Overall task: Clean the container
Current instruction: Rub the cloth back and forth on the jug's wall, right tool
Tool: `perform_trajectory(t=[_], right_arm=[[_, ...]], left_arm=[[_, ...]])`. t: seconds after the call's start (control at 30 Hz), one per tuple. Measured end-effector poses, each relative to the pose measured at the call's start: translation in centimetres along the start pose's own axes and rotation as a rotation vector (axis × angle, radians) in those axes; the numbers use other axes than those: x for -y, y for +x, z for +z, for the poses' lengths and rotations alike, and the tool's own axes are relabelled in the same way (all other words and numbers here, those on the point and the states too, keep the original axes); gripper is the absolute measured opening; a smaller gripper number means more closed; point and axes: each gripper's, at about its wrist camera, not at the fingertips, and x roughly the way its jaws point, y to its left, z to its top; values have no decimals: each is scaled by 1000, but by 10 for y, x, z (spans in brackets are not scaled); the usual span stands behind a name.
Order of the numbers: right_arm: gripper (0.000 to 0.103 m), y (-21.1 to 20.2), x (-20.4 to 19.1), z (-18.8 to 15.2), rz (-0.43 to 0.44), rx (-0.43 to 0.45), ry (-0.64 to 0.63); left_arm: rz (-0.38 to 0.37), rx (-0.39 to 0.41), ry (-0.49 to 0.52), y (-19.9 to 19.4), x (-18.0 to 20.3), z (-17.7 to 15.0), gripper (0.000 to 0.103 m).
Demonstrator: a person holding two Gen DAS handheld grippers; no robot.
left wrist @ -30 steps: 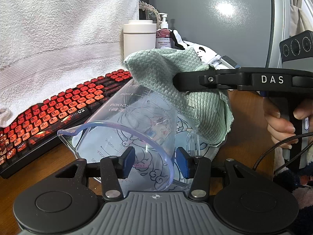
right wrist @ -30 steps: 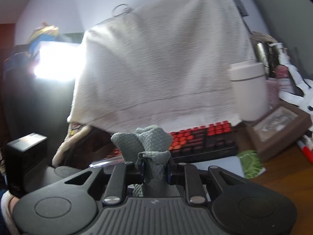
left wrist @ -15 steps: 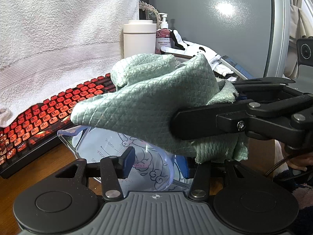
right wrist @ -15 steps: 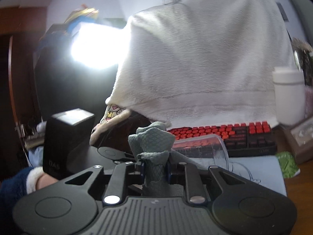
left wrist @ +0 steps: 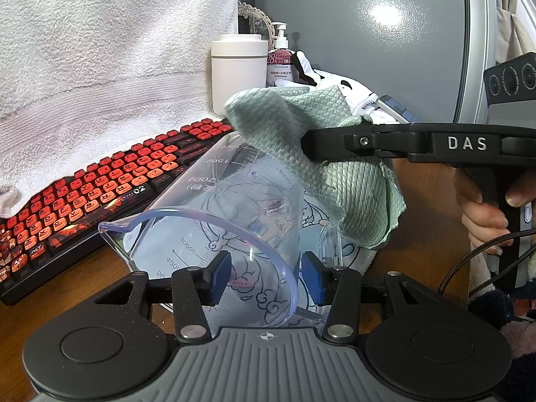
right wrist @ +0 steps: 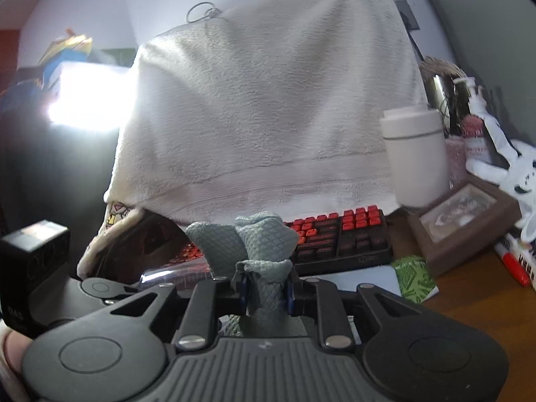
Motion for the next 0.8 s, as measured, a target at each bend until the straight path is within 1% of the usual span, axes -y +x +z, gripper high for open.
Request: perform_trajectory(t=[0.07,0.37,0.43,0.53,0.63,0.8], right_arm=[[19,0,-4,-1,15,-4,-8],[20,1,-47,-7,186,-35,-85],[20,0,-54,-9,212,-40,-112],[20,0,-55,-9,207,-42,-135],[20,2,-45,-5,186,-49,-107],[20,3,-27,0,79,-31,-87]], left_arm=[[0,0,0,0,1,0,46],[1,0,1,0,3,0,46],[1,-1,2,0,3,0,46],[1,0,1,0,3,0,46],[0,0,-1,0,3,0,46],[-1,0,-2,0,2,1,46]])
